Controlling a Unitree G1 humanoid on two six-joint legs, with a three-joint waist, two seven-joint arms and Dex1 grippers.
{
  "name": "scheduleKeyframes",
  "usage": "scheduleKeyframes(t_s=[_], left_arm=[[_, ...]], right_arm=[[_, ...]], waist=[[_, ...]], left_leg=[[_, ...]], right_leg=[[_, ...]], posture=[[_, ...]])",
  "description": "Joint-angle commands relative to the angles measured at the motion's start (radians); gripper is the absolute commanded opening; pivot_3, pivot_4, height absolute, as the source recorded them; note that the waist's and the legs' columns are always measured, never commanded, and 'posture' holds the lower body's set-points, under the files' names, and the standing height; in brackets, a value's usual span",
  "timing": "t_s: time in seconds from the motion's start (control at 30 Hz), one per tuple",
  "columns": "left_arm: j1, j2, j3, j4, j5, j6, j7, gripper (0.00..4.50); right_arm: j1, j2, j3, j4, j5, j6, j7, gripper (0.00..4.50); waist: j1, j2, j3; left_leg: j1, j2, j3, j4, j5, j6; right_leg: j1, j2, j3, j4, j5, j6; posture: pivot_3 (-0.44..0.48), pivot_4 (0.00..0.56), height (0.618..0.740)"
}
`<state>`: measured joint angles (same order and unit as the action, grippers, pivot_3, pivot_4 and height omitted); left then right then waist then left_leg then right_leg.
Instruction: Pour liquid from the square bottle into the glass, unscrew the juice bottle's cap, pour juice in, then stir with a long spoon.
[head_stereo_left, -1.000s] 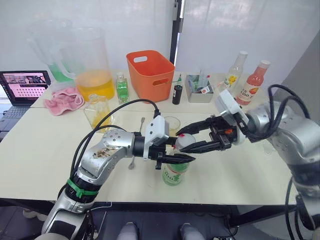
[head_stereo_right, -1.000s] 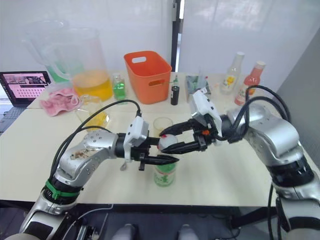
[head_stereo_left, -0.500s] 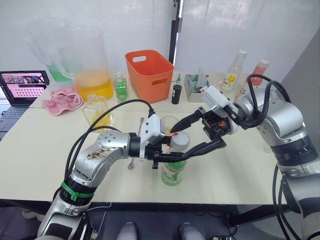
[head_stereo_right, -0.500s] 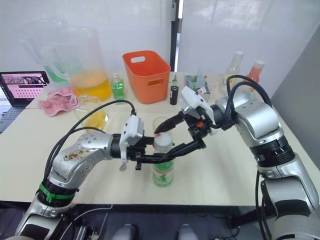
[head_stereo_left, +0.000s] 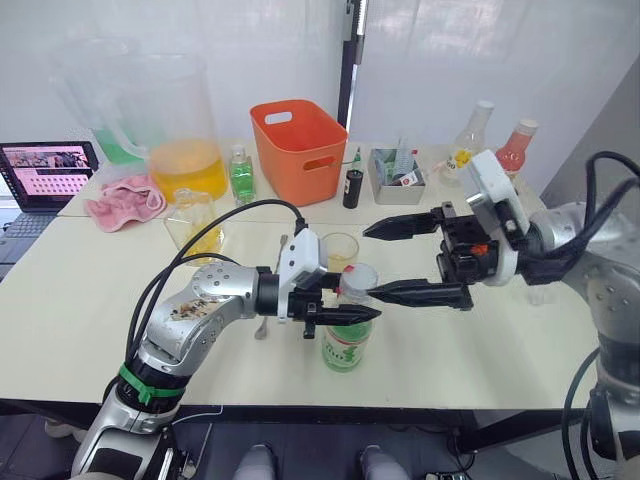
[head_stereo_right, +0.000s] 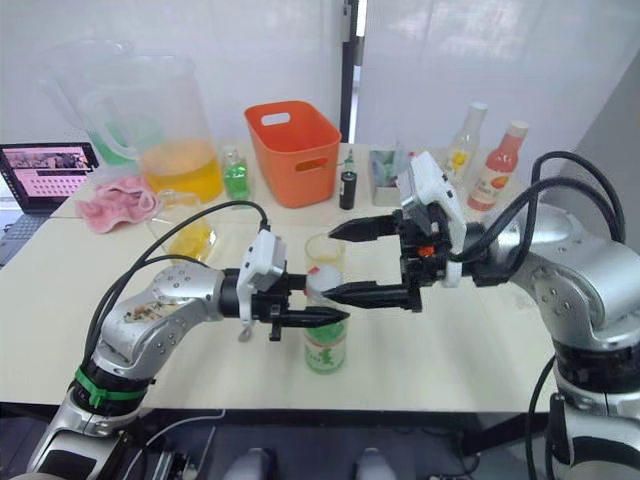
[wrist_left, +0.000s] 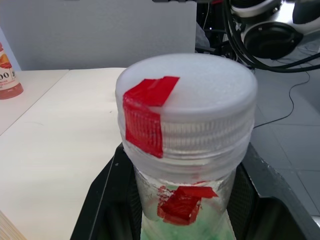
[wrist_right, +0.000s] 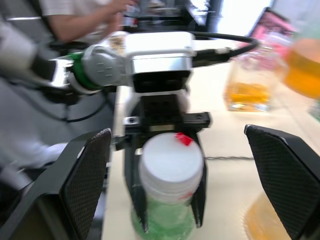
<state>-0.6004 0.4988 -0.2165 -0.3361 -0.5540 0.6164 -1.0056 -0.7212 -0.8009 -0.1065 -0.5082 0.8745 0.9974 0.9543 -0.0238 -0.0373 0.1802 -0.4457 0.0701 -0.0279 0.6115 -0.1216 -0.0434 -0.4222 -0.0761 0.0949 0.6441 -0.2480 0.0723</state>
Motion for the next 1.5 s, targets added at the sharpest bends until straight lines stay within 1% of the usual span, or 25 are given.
scheduleKeyframes(t_s=[0.03,0.1,0.17,0.23,0.3,0.4,0.53,0.73,0.87,0.97,1.03,1.3,1.5], left_arm=[[-0.027,-0.024,-0.032,0.027,0.015,0.019,0.010,1.58],[-0.043,-0.037,-0.043,0.042,0.018,0.016,0.002,1.58],[-0.052,-0.044,-0.047,0.054,0.020,0.015,-0.003,1.58],[-0.065,-0.053,-0.053,0.068,0.016,0.015,-0.013,1.58],[-0.073,-0.060,-0.056,0.080,0.014,0.014,-0.022,1.58],[-0.086,-0.069,-0.059,0.095,0.014,0.013,-0.034,1.58],[-0.083,-0.066,-0.058,0.107,0.021,0.001,-0.055,1.58],[-0.061,-0.054,-0.048,0.122,0.029,-0.022,-0.082,1.58],[-0.055,-0.051,-0.045,0.123,0.029,-0.028,-0.087,1.58],[-0.056,-0.051,-0.044,0.122,0.029,-0.027,-0.087,1.58],[-0.058,-0.052,-0.045,0.119,0.029,-0.025,-0.087,1.58],[-0.065,-0.063,-0.053,0.105,0.028,-0.009,-0.071,1.58],[-0.056,-0.065,-0.056,0.101,0.035,-0.015,-0.066,1.58]], right_arm=[[0.033,0.051,-0.101,-0.117,0.123,0.112,-0.247,4.50],[0.060,0.082,-0.135,-0.162,0.205,0.164,-0.376,4.50],[0.072,0.093,-0.151,-0.186,0.269,0.190,-0.469,4.50],[0.078,0.096,-0.145,-0.220,0.324,0.214,-0.578,4.50],[0.075,0.105,-0.139,-0.232,0.416,0.213,-0.699,4.50],[0.084,0.072,-0.121,-0.238,0.513,0.200,-0.806,4.50],[0.110,-0.004,-0.104,-0.252,0.624,0.167,-0.897,4.50],[0.152,-0.123,-0.106,-0.251,0.739,0.093,-0.993,4.50],[0.173,-0.162,-0.087,-0.255,0.792,0.034,-1.036,4.50],[0.180,-0.184,-0.072,-0.259,0.814,-0.002,-1.060,3.71],[0.185,-0.197,-0.059,-0.262,0.821,-0.019,-1.070,3.04],[0.204,-0.243,-0.026,-0.270,0.839,-0.067,-1.077,3.03],[0.192,-0.240,0.008,-0.271,0.826,-0.091,-1.072,3.03]], waist=[[0.004,0.000,0.000],[0.008,0.000,0.000],[0.011,0.000,0.000],[0.012,0.000,0.000],[0.012,0.000,0.000],[0.013,0.000,0.000],[0.014,0.000,0.000],[0.012,0.000,0.000],[0.011,0.000,0.000],[0.011,0.000,0.000],[0.012,0.000,0.000],[0.012,0.000,0.000],[0.012,0.000,0.000]], left_leg=[[0.000,0.000,0.000,0.000,0.000,0.000],[-0.001,0.000,0.000,0.000,0.000,0.000],[-0.001,0.000,0.000,0.000,0.000,0.000],[-0.002,0.000,0.000,0.001,0.000,0.000],[-0.002,0.000,0.000,0.001,0.000,0.000],[-0.002,0.000,0.000,0.001,0.000,0.000],[-0.003,0.000,0.000,0.001,0.000,0.000],[-0.003,0.000,-0.001,0.000,0.000,0.000],[-0.003,0.000,-0.001,0.001,0.000,0.000],[-0.004,0.000,-0.001,0.001,0.000,0.000],[-0.004,0.000,-0.001,0.001,0.000,0.000],[-0.004,0.000,-0.001,0.001,0.000,0.000],[-0.004,0.000,-0.001,0.001,0.000,0.000]], right_leg=[[0.000,0.000,0.000,0.000,0.000,0.000],[0.000,0.000,0.000,0.000,0.000,0.000],[0.001,0.000,0.000,-0.001,0.000,0.000],[0.001,0.000,0.000,-0.002,0.000,0.000],[0.001,0.000,0.000,-0.002,0.000,0.000],[0.001,0.000,0.000,-0.002,0.000,0.000],[0.001,-0.001,0.000,-0.003,0.000,0.000],[0.001,-0.001,0.000,-0.004,0.000,-0.001],[0.001,-0.001,0.000,-0.004,0.000,-0.001],[0.001,-0.001,0.000,-0.004,0.000,-0.001],[0.001,-0.001,0.000,-0.004,0.000,-0.001],[0.001,-0.001,0.000,-0.004,0.000,-0.001],[0.001,-0.001,0.000,-0.005,0.000,-0.001]], posture=[[0.000,0.150,0.703],[0.000,0.150,0.703],[0.000,0.150,0.703],[0.000,0.150,0.703],[0.000,0.150,0.703],[0.000,0.150,0.703],[0.000,0.150,0.703],[0.000,0.150,0.703],[0.000,0.150,0.703],[0.000,0.150,0.703],[0.000,0.150,0.703],[0.000,0.150,0.703],[0.000,0.150,0.703]])
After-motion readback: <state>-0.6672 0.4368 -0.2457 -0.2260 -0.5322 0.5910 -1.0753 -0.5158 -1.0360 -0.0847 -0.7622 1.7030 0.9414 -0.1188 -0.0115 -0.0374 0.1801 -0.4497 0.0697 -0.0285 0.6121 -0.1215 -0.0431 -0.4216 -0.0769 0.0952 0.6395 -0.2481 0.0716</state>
